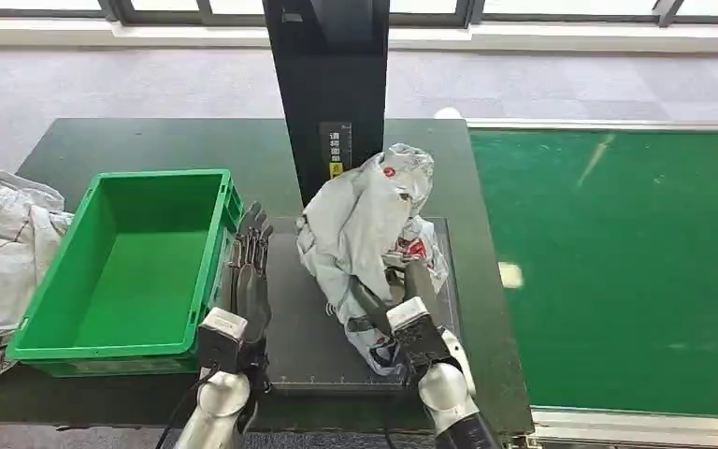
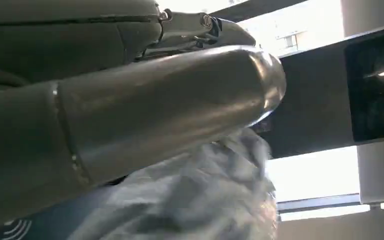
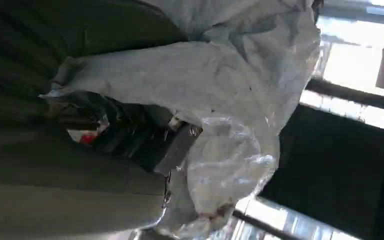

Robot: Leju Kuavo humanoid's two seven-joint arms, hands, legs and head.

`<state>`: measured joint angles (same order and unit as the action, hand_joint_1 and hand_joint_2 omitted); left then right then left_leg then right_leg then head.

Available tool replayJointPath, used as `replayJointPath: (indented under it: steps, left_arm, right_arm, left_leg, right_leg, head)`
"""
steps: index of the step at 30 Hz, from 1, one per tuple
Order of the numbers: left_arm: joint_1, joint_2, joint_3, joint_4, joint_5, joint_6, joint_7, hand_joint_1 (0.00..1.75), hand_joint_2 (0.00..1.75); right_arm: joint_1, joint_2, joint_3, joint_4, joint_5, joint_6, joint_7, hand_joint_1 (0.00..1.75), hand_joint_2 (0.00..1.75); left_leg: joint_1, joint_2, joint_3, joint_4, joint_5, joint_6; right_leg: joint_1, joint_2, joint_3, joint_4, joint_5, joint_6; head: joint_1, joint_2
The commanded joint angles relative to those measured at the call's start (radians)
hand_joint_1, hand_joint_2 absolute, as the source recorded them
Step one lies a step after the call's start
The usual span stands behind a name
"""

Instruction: Moved the parcel from conveyor to table for the left to box.

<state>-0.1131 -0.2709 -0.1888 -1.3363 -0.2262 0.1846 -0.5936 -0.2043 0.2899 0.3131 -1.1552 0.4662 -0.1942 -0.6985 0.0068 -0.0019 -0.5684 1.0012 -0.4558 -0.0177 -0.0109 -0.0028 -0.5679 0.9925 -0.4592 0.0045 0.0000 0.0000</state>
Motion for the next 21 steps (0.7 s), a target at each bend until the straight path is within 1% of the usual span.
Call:
replayJointPath:
  steps: [1,3,4,5,6,7,9,11,13,16,17,18,21]
  left_arm:
    - [-0.099,-0.015,-0.019,0.154,0.042,0.022,-0.020,0.00,0.00]
    - [-0.112,-0.019,-0.024,0.160,0.043,0.020,-0.019,0.00,0.00]
    - [-0.113,-0.021,-0.021,0.151,0.044,0.023,-0.015,0.00,0.00]
    - [-0.111,-0.021,-0.020,0.144,0.043,0.023,-0.013,0.00,0.00]
    - [-0.089,-0.019,-0.019,0.104,0.031,0.026,0.013,0.00,0.00]
    - [-0.080,-0.018,-0.018,0.089,0.029,0.023,0.019,0.00,0.00]
    - [-0.076,-0.018,-0.016,0.082,0.027,0.020,0.023,0.00,0.00]
    - [-0.076,-0.018,-0.016,0.082,0.027,0.020,0.023,0.00,0.00]
    - [-0.090,-0.023,-0.011,0.098,0.028,0.016,0.025,0.00,0.00]
    - [-0.094,-0.024,-0.009,0.099,0.028,0.015,0.027,0.00,0.00]
    - [-0.094,-0.024,-0.009,0.099,0.028,0.015,0.027,0.00,0.00]
    - [-0.095,-0.026,-0.007,0.098,0.029,0.014,0.027,0.00,0.00]
    - [-0.092,-0.025,0.000,0.098,0.033,0.017,0.026,0.00,0.00]
  right_arm:
    - [-0.125,0.038,0.086,0.209,-0.056,0.019,0.011,1.75,1.75]
    - [-0.137,0.041,0.091,0.239,-0.059,0.038,0.030,1.75,1.75]
    - [-0.146,0.042,0.089,0.271,-0.042,0.033,0.078,1.75,1.75]
    - [-0.150,0.042,0.086,0.291,-0.042,0.042,0.097,1.75,1.75]
    - [-0.178,0.038,0.064,0.420,-0.004,0.054,0.241,1.75,1.75]
    - [-0.192,0.042,0.045,0.478,-0.001,0.043,0.196,1.75,1.75]
    - [-0.196,0.043,0.031,0.523,0.002,0.057,0.181,1.75,1.75]
    - [-0.196,0.043,0.031,0.523,0.002,0.057,0.181,1.75,1.75]
    - [-0.178,0.037,0.055,0.518,0.063,0.049,0.233,0.56,1.75]
    - [-0.170,0.037,0.055,0.515,0.068,0.049,0.234,0.56,1.75]
    - [-0.170,0.037,0.055,0.515,0.068,0.049,0.234,0.31,1.75]
    - [-0.166,0.037,0.047,0.512,0.069,0.050,0.243,0.00,1.75]
    - [-0.148,0.031,0.032,0.478,0.077,0.024,0.244,0.00,1.75]
  left_leg:
    - [0.000,0.000,0.000,-0.001,0.001,0.000]
    - [0.000,0.002,-0.001,0.000,0.001,0.000]
    - [0.000,0.001,-0.001,0.000,0.000,0.000]
    - [0.000,0.002,-0.001,0.000,0.001,0.000]
    - [0.000,0.000,-0.001,0.000,0.001,0.000]
    - [0.001,0.001,0.000,-0.001,0.001,0.000]
    - [0.001,0.002,0.001,-0.002,0.001,0.000]
    - [0.000,0.001,0.001,-0.001,0.000,0.000]
    - [0.000,0.000,0.000,-0.002,0.002,0.000]
    - [0.001,-0.002,0.000,-0.001,0.001,0.000]
    - [0.001,-0.001,0.000,-0.001,0.001,0.000]
    - [0.001,0.000,0.000,0.000,0.001,0.000]
    - [0.000,-0.001,0.000,0.000,0.001,-0.001]
  right_leg:
    - [0.000,0.000,0.000,-0.001,0.001,-0.001]
    - [0.000,0.002,-0.001,0.000,0.001,-0.001]
    - [0.000,0.001,-0.001,0.000,0.001,0.000]
    - [0.001,0.002,-0.001,0.000,0.001,-0.001]
    - [0.000,0.001,-0.001,0.000,0.001,0.000]
    - [0.001,0.001,-0.001,-0.001,0.001,-0.001]
    - [0.001,0.002,0.001,-0.002,0.002,0.000]
    - [0.000,0.001,0.001,-0.001,0.001,0.000]
    - [0.001,0.000,0.000,-0.002,0.002,-0.001]
    - [0.001,-0.002,0.000,-0.001,0.001,-0.001]
    - [0.001,-0.001,0.000,-0.001,0.001,-0.001]
    - [0.001,0.000,0.000,-0.001,0.001,-0.001]
    - [0.000,-0.001,0.000,-0.001,0.001,-0.001]
  head:
    - [0.000,0.000]
    - [0.000,0.000]
    - [0.000,0.000]
    - [0.000,0.000]
    - [0.000,0.000]
    - [0.000,0.000]
    - [0.000,0.000]
    - [0.000,0.000]
    - [0.000,0.000]
    - [0.000,0.000]
    - [0.000,0.000]
    - [0.000,0.000]
    - [0.000,0.000]
